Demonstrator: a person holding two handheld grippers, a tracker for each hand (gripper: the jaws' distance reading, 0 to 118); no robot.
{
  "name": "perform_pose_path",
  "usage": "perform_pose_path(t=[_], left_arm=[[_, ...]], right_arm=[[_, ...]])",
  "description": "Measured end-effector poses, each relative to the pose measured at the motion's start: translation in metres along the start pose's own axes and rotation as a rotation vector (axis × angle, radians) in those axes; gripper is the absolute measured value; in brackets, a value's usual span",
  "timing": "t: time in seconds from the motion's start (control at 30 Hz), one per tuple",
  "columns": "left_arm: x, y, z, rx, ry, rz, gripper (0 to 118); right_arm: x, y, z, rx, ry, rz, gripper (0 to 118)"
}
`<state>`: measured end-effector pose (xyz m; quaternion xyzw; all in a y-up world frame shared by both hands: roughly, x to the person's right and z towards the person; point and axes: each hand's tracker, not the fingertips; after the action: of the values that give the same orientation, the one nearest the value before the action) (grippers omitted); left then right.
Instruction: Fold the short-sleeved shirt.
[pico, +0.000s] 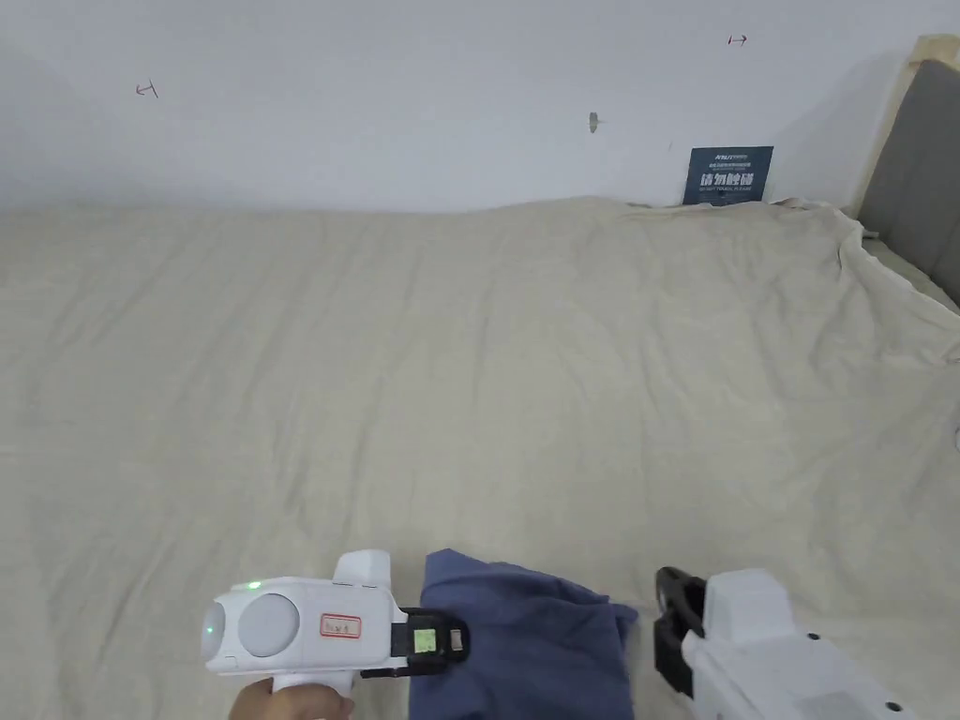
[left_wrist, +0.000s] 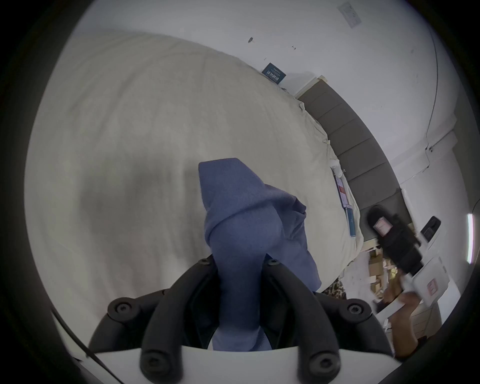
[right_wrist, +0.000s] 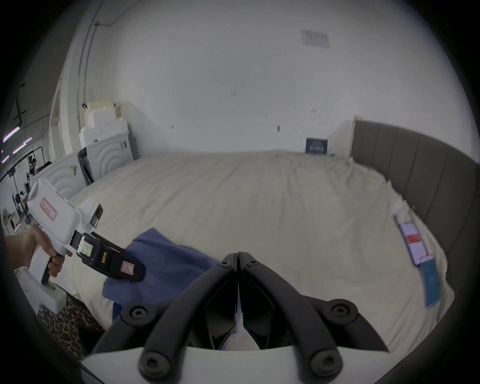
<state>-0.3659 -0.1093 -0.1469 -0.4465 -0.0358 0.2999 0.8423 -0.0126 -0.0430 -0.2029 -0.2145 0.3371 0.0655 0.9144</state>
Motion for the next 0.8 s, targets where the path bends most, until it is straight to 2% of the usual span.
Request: perform_pose_path(t=[0.2, 0.43, 0.67, 0.8], left_arm=[[-0.057, 0.027, 0.067, 0.071, 0.144, -0.01, 22], [-0.152, 0.055, 0.157, 0.121, 0.373, -0.016, 22], [-0.251, 0.067, 0.217, 0.135, 0.569, 0.079, 22], [-0.279, 0.065, 0.227, 0.121, 0.643, 0.15, 22]], right_arm=[[0.012, 0.028, 0.019, 0.074, -0.047, 0.023, 0], [-0.004, 0.058, 0.021, 0.146, -0.079, 0.018, 0], [-0.017, 0.068, 0.0, 0.151, -0.084, -0.011, 0], [-0.022, 0.068, -0.014, 0.133, -0.096, -0.01, 0]])
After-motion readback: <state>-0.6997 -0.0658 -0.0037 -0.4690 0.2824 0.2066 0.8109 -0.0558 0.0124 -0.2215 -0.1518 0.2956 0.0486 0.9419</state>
